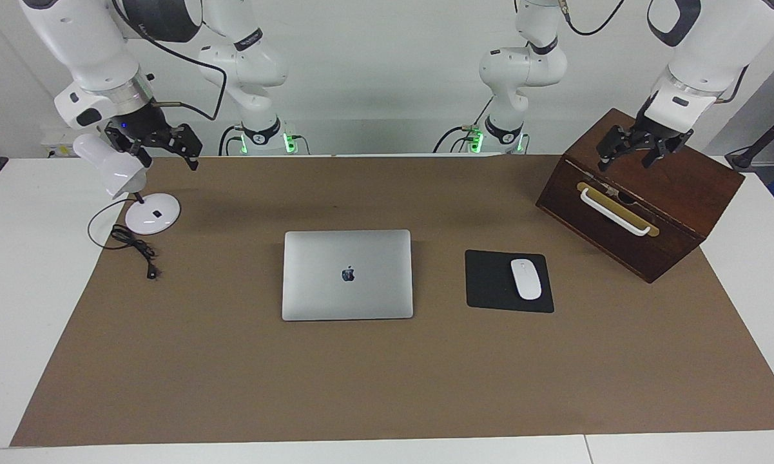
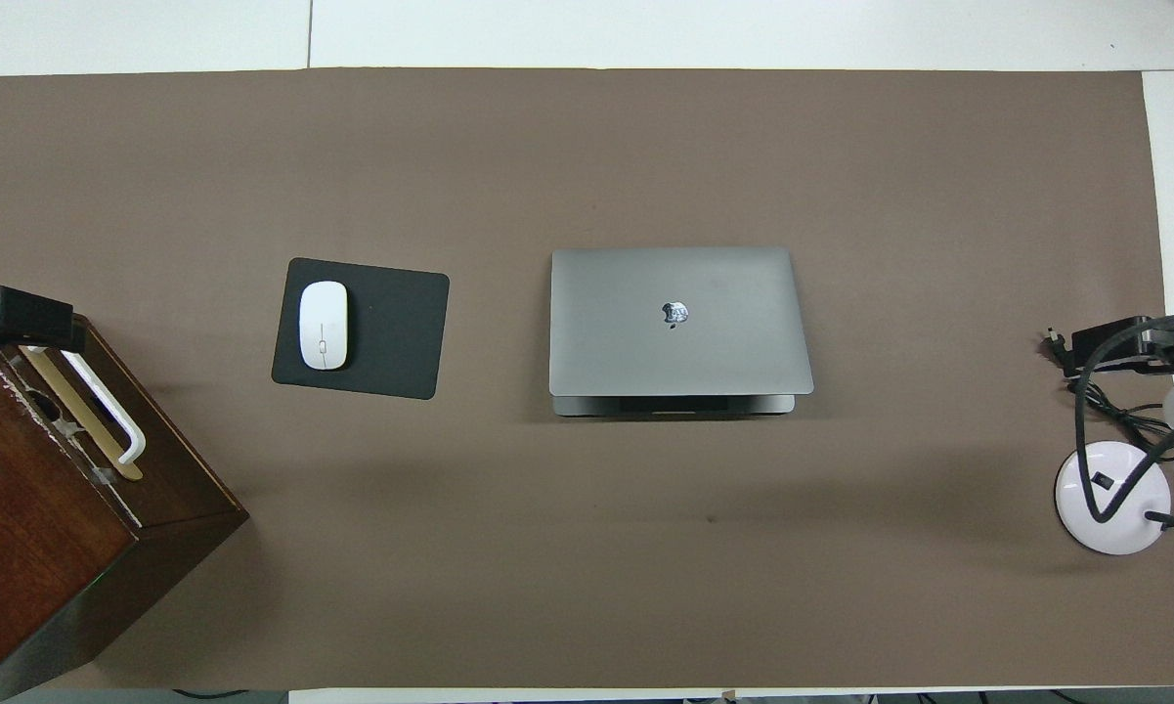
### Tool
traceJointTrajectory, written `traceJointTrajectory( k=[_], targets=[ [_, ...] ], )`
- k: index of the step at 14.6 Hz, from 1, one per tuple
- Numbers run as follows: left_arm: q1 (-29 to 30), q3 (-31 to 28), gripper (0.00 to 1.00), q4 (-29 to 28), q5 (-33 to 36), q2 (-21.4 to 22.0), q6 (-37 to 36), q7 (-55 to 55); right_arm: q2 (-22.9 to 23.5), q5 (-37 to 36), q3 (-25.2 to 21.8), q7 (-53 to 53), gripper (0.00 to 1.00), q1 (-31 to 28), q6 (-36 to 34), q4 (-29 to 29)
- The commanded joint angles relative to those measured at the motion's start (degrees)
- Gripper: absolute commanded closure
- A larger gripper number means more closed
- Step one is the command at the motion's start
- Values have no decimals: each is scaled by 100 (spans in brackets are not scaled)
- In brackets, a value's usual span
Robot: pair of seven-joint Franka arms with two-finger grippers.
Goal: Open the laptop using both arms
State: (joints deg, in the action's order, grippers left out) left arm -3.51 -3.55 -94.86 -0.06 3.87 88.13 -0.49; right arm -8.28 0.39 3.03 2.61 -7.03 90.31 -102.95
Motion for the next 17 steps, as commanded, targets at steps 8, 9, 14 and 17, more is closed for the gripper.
traceJointTrajectory(
  k=[8,9,14,17],
  targets=[
    [26,12,52,-67,-73,88,143,-74,54,-13,57,-234,0,-124,540,-164],
    [26,12,92,-67,-64,88,160,-65,54,-13,57,-234,0,-124,540,-155],
    [35,4,100,-58,-73,79,239,-74,63,-13,57,-270,0,-124,558,-155],
    [35,12,100,-67,-82,79,345,-65,63,-13,57,-270,0,-124,576,-164]
  ],
)
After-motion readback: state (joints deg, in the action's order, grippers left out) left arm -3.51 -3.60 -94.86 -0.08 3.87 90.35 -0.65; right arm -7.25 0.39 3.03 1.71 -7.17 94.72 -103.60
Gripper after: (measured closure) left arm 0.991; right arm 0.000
